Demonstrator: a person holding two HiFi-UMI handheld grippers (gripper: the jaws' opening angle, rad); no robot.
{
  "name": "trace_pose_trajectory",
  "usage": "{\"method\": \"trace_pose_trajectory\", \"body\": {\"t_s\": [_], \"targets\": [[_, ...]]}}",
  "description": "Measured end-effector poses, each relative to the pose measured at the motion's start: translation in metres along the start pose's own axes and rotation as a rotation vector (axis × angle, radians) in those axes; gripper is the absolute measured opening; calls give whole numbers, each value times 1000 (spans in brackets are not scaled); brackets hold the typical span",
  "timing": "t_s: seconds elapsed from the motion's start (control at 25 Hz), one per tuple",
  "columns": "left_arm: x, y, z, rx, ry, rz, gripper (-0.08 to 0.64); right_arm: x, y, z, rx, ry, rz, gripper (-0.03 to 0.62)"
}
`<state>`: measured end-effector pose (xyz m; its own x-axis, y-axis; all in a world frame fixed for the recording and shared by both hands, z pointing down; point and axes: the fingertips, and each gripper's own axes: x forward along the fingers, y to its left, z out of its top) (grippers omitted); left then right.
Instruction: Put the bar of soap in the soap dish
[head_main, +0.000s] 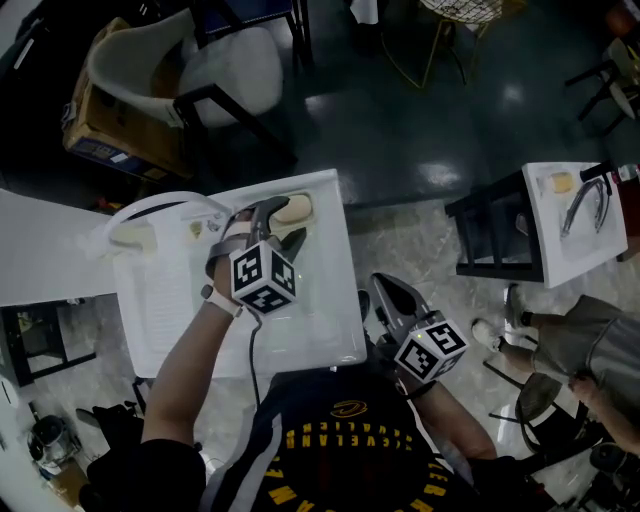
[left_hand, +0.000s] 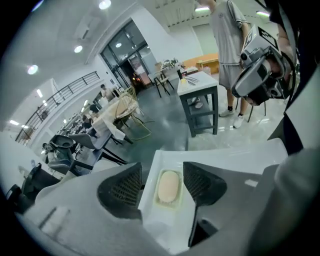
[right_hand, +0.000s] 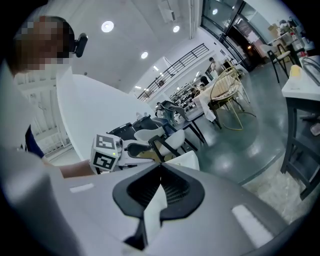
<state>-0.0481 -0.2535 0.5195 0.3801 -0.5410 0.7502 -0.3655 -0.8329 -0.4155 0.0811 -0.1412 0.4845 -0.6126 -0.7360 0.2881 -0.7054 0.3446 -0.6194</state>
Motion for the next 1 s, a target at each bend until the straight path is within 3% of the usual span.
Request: {"method": "trace_pose_trajectory", "body": {"t_s": [0.16,0.4,0.64,0.8,1.0], "targets": [[-36,1,19,-80,-124,75,264,0,14,7,-25,-18,11,3],[-99,-14,45,-234,-303,96,247,1,45,20,-92,-44,41,3],[-162,-25,49,-436,-499,131,49,1,87,37,-205,-93,66,3],[-195,-25,51,-487,-618,147,2,2,110,42,-246,-107,70,3],[-208,-40,34,-590,-658,114,2,4,138,45,-295,-113,74,3]]}}
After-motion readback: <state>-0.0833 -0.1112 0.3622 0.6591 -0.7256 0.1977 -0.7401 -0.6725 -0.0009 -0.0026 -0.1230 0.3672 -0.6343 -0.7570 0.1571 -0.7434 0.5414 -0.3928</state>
